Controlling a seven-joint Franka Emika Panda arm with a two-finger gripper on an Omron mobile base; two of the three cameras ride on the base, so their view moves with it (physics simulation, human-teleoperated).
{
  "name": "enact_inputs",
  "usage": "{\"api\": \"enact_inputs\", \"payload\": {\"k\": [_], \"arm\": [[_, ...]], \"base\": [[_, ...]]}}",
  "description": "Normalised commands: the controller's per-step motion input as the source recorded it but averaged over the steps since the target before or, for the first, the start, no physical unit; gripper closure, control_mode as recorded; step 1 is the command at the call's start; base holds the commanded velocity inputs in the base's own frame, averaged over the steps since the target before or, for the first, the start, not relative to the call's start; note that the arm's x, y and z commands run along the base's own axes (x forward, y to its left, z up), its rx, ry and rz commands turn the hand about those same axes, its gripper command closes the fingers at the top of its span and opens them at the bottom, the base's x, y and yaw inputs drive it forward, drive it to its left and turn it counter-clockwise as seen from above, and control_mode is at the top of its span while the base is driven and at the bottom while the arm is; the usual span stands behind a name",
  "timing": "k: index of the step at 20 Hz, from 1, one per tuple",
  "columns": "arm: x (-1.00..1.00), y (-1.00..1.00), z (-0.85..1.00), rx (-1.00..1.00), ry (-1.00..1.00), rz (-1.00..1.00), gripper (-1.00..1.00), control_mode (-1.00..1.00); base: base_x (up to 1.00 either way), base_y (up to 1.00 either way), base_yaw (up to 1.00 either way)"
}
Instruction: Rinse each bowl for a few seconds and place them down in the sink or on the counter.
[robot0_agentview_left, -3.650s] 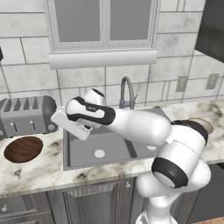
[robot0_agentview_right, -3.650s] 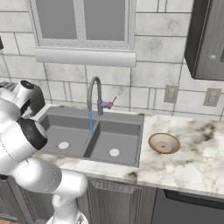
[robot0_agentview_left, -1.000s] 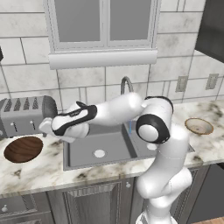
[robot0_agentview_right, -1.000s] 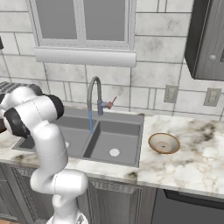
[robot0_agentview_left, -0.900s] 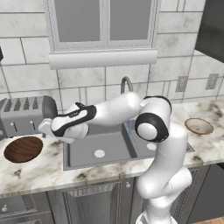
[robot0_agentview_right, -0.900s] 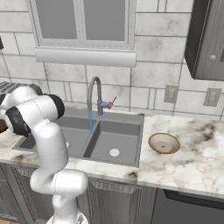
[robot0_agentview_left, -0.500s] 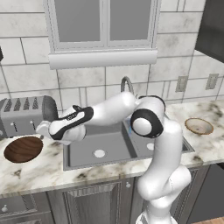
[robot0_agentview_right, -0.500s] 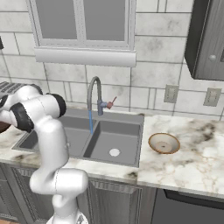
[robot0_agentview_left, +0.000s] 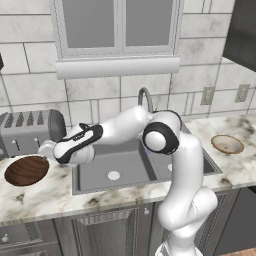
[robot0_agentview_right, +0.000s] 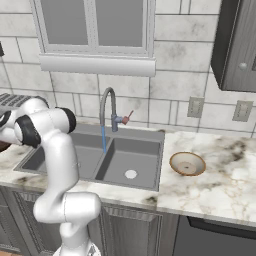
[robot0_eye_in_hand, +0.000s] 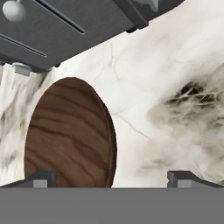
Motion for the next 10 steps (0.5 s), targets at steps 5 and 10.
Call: {"api": "enact_inputs", "payload": {"k": [5, 10], "arm": [[0.1, 0.19, -0.14, 0.0, -0.01, 0.0, -1.0, -1.0], [0.12, 0.18, -0.14, 0.0, 0.0, 0.0, -1.0, -1.0]], "base": [[0.0, 0.0, 0.0], [0.0, 0.0, 0.0]]}}
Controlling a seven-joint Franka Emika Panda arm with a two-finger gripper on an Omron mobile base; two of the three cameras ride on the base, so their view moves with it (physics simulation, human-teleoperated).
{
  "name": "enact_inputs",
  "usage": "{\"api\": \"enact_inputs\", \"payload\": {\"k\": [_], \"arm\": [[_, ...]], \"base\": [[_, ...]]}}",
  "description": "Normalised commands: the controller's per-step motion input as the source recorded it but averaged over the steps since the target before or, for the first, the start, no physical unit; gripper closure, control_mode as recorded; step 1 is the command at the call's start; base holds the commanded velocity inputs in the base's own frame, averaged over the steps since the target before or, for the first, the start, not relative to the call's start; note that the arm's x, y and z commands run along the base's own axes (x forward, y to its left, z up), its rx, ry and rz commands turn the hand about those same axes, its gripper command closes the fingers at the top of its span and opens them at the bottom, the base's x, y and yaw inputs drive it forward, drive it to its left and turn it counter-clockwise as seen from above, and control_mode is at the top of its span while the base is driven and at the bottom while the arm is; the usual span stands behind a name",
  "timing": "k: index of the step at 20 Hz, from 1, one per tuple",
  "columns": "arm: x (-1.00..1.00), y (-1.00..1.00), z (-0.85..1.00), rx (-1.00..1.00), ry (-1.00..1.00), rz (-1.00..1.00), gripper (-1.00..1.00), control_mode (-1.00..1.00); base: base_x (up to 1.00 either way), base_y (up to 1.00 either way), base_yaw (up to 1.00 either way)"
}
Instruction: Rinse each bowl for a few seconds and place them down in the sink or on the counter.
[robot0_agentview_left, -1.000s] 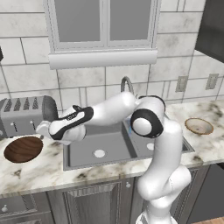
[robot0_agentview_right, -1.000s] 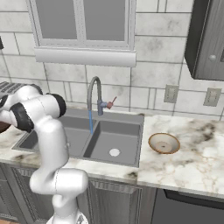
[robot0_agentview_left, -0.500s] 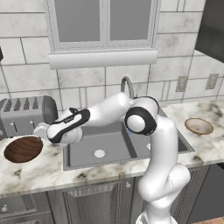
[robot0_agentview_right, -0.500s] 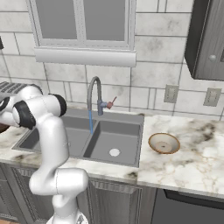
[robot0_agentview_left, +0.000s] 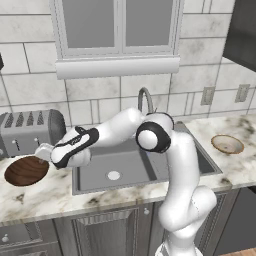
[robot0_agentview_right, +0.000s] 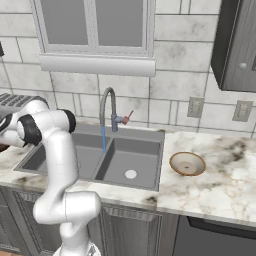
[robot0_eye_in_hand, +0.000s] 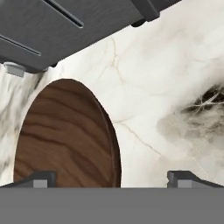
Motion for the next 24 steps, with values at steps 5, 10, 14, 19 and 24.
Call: {"api": "enact_inputs", "payload": {"k": [5, 10, 14, 19, 24], "arm": [[0.13, 0.15, -0.15, 0.0, 0.0, 0.0, -1.0, -1.0], [0.15, 0.16, -0.17, 0.0, 0.0, 0.0, -1.0, -1.0], [0.16, 0.17, -0.18, 0.0, 0.0, 0.0, -1.0, -1.0], [0.2, 0.22, -0.2, 0.0, 0.0, 0.0, 1.0, -1.0], [0.17, 0.18, -0.18, 0.0, 0.0, 0.0, 1.0, -1.0]], "base": [[0.0, 0.0, 0.0], [0.0, 0.0, 0.0], [0.0, 0.0, 0.0], [0.0, 0.0, 0.0], [0.0, 0.0, 0.0]]}}
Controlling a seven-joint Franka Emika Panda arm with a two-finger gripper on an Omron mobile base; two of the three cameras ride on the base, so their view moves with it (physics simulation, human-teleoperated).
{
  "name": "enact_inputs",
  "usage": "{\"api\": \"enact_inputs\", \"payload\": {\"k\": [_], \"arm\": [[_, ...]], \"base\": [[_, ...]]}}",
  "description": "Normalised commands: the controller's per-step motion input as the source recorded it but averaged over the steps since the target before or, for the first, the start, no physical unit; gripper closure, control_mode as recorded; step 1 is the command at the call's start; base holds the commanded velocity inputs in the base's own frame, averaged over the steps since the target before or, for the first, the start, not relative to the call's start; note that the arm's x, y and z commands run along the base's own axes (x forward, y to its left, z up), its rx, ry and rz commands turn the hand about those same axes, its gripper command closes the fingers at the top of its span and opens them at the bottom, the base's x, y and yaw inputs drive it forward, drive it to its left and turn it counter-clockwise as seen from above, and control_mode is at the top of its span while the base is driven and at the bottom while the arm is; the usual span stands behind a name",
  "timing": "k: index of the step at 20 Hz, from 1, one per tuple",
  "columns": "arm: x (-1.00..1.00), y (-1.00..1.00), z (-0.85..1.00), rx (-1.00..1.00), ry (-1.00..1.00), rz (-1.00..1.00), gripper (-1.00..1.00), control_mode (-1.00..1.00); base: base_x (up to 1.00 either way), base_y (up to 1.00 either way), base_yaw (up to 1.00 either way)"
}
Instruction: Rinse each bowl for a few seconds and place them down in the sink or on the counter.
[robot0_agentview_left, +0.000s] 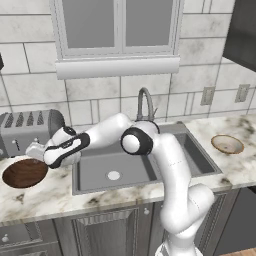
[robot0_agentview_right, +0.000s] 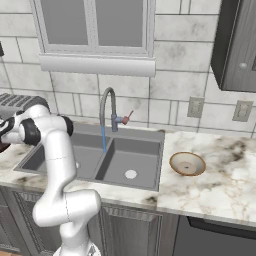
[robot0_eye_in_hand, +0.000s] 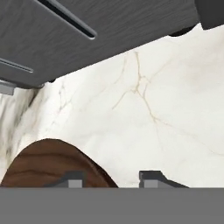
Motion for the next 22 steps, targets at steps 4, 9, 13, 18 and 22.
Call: {"api": "enact_inputs", "payload": {"k": [4, 9, 13, 18, 22], "arm": [[0.13, 0.14, -0.18, 0.0, 0.0, 0.0, 1.0, -1.0], [0.09, 0.1, -0.15, 0.01, 0.0, 0.0, 1.0, -1.0], [0.04, 0.11, -0.07, 0.01, 0.0, 0.0, 1.0, -1.0], [-0.02, 0.05, 0.11, 0.0, -0.02, 0.0, 1.0, -1.0], [-0.14, -0.1, 0.26, 0.01, -0.03, 0.0, 1.0, -1.0]], "base": [[0.0, 0.0, 0.0], [0.0, 0.0, 0.0], [0.0, 0.0, 0.0], [0.0, 0.0, 0.0], [0.0, 0.0, 0.0]]}}
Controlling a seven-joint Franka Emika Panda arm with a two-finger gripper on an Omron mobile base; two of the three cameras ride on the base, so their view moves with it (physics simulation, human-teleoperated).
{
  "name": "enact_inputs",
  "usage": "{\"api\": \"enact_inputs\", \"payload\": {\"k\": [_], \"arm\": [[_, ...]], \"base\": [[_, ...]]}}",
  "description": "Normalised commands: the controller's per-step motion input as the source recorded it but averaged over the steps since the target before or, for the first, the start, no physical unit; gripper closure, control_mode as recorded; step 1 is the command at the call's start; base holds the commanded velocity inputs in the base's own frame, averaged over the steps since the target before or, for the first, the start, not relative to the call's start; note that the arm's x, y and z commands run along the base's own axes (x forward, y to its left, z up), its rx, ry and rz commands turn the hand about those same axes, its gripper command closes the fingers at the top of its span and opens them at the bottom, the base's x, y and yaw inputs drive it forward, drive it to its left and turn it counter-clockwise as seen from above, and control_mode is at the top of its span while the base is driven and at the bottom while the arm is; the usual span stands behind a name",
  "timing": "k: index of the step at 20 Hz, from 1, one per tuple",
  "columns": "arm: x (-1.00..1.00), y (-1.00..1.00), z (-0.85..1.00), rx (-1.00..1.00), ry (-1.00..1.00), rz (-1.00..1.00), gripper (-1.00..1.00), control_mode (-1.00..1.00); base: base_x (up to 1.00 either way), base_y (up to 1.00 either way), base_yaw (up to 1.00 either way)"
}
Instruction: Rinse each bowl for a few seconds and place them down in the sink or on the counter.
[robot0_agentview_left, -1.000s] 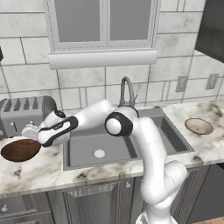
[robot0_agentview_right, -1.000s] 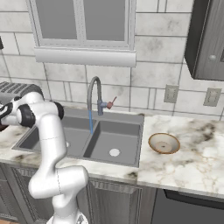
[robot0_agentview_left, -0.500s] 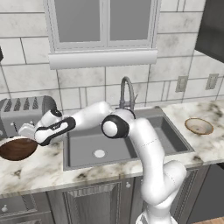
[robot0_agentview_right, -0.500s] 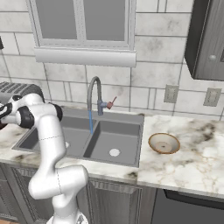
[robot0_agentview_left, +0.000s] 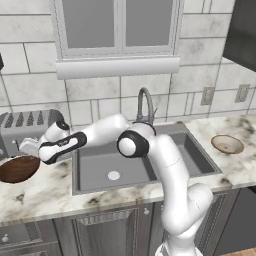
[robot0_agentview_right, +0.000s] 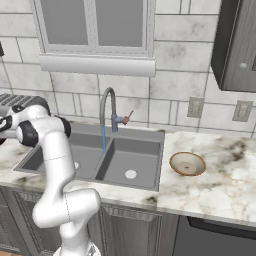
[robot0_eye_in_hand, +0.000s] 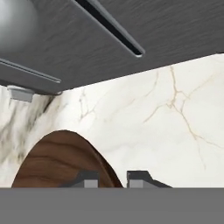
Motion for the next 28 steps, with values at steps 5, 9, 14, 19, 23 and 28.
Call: {"api": "enact_inputs", "payload": {"k": [5, 9, 14, 19, 23, 28], "arm": [[-0.29, -0.37, 0.3, 0.01, -0.07, 0.0, 1.0, -1.0], [-0.29, -0.42, 0.29, 0.01, -0.08, 0.0, 1.0, -1.0], [-0.22, -0.4, 0.23, 0.0, -0.06, -0.04, 1.0, -1.0], [-0.04, -0.25, 0.18, 0.0, -0.05, -0.11, 1.0, -1.0], [0.0, -0.22, 0.25, 0.0, -0.03, -0.13, 1.0, -1.0], [0.0, -0.22, 0.29, 0.0, -0.03, -0.12, 1.0, -1.0]], "base": [[0.0, 0.0, 0.0], [0.0, 0.0, 0.0], [0.0, 0.0, 0.0], [0.0, 0.0, 0.0], [0.0, 0.0, 0.0], [0.0, 0.0, 0.0]]}}
